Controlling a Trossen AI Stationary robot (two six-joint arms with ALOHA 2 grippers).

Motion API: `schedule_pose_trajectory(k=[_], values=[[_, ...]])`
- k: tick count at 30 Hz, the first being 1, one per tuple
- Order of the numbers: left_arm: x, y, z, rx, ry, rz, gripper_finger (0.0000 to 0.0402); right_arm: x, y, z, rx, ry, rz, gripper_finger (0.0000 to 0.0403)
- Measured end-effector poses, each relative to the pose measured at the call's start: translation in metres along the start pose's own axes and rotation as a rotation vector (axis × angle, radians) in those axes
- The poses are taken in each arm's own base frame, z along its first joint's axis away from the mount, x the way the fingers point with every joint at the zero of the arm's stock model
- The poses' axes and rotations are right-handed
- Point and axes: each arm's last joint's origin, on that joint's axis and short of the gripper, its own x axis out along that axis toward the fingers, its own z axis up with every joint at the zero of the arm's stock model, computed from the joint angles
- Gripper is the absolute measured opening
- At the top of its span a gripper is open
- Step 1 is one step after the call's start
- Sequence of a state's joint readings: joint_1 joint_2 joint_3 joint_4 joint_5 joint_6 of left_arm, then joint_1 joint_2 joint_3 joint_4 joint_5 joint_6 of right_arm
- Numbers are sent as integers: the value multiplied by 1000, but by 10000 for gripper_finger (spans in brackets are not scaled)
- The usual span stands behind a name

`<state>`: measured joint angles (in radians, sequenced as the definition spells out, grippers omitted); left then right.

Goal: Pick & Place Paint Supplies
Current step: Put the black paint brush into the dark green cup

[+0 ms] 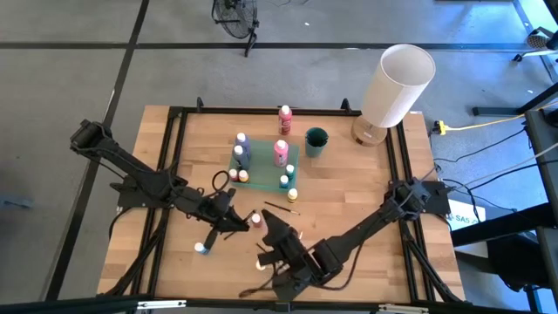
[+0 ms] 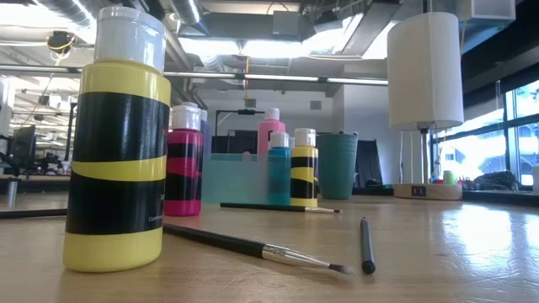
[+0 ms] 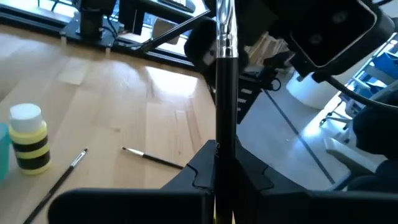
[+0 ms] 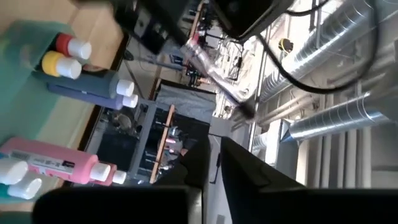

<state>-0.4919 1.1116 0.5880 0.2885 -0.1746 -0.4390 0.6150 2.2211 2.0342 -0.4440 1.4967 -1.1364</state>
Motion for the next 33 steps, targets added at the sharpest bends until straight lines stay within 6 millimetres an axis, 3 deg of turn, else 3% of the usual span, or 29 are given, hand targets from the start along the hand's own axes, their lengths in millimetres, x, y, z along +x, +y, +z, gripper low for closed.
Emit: schedule_pose_trajectory(k=[6, 14, 21, 28, 33], values=[[-3, -2, 1, 32, -15, 13, 16, -10, 0, 0, 148, 29, -30, 49], [-9, -10, -10, 288, -33, 263, 16, -11, 3, -2, 787, 18, -38, 51], [-19, -21, -16, 466, -90, 530, 16, 6, 15, -6, 1146, -23, 146, 51], [-22, -26, -20, 507, -86, 544, 16, 38, 8, 1, 1253, -92, 327, 51], [-24, -30, -23, 527, -76, 521, 16, 43, 2, 4, 1227, -154, 346, 69]])
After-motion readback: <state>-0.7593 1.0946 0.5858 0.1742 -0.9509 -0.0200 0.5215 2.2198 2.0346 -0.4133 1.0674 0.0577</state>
